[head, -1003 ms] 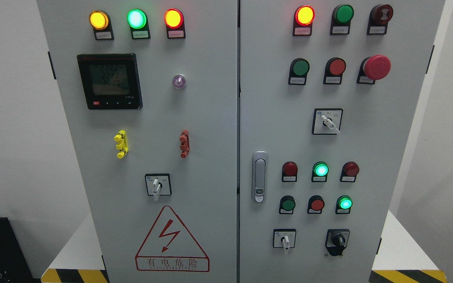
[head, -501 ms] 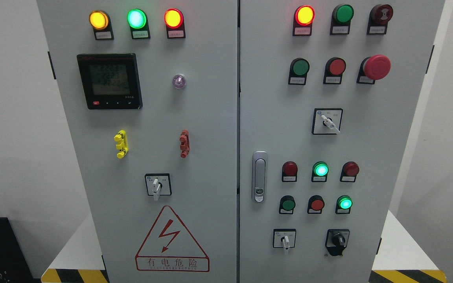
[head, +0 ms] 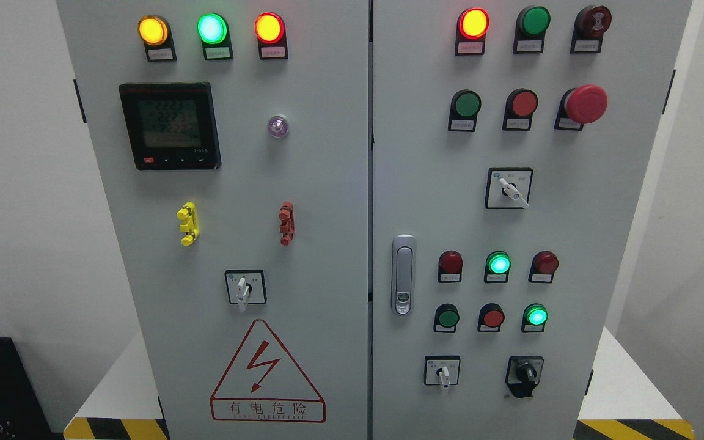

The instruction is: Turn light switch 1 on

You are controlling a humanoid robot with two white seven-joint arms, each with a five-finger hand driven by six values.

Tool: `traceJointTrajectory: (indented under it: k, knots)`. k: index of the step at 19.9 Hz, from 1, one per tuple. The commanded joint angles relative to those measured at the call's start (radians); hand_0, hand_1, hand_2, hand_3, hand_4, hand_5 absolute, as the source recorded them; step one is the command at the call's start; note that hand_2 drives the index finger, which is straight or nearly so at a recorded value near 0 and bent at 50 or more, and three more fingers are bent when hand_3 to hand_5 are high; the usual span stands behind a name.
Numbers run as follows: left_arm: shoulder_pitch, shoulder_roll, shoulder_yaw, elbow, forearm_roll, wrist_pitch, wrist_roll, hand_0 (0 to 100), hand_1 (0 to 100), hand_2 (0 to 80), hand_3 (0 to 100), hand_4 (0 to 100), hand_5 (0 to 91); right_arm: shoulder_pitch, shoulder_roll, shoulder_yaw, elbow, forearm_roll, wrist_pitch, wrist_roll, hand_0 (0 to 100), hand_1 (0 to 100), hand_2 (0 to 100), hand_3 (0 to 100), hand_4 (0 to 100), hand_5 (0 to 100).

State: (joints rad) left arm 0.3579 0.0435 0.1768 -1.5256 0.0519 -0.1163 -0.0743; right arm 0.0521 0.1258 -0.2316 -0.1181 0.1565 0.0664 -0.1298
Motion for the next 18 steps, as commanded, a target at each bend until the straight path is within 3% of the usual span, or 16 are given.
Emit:
traceJointTrajectory:
  k: [1, 4, 9, 13, 18]
  knots:
    - [-0.066, 0.003, 0.012, -0.395, 0.032, 0.003, 0.065, 21, 42, 30.7, 72, 87, 77.0, 0.000, 0.000, 0.000, 0.000, 0.000, 0.000, -0.001, 31, 0, 0, 0, 0, 0]
    - [-0.103, 0.001, 0.004, -0.426, 0.032, 0.013, 0.091, 12, 50, 38.2, 83, 91, 81.5, 0.000, 0.000, 0.000, 0.000, 0.000, 0.000, -0.001, 31, 0, 0, 0, 0, 0]
    - [-0.168, 0.001, -0.055, -0.438, 0.032, 0.024, 0.136, 5, 56, 43.5, 95, 93, 83.6, 0.000, 0.000, 0.000, 0.000, 0.000, 0.000, -0.001, 31, 0, 0, 0, 0, 0]
    - [-0.186, 0.003, -0.101, -0.465, 0.028, 0.035, 0.185, 3, 57, 43.5, 94, 92, 85.8, 0.000, 0.000, 0.000, 0.000, 0.000, 0.000, -0.001, 31, 0, 0, 0, 0, 0]
    - [-0.255, -0.004, -0.135, -0.501, 0.023, 0.162, 0.246, 1, 65, 44.0, 93, 92, 85.9, 0.000, 0.000, 0.000, 0.000, 0.000, 0.000, -0.001, 31, 0, 0, 0, 0, 0]
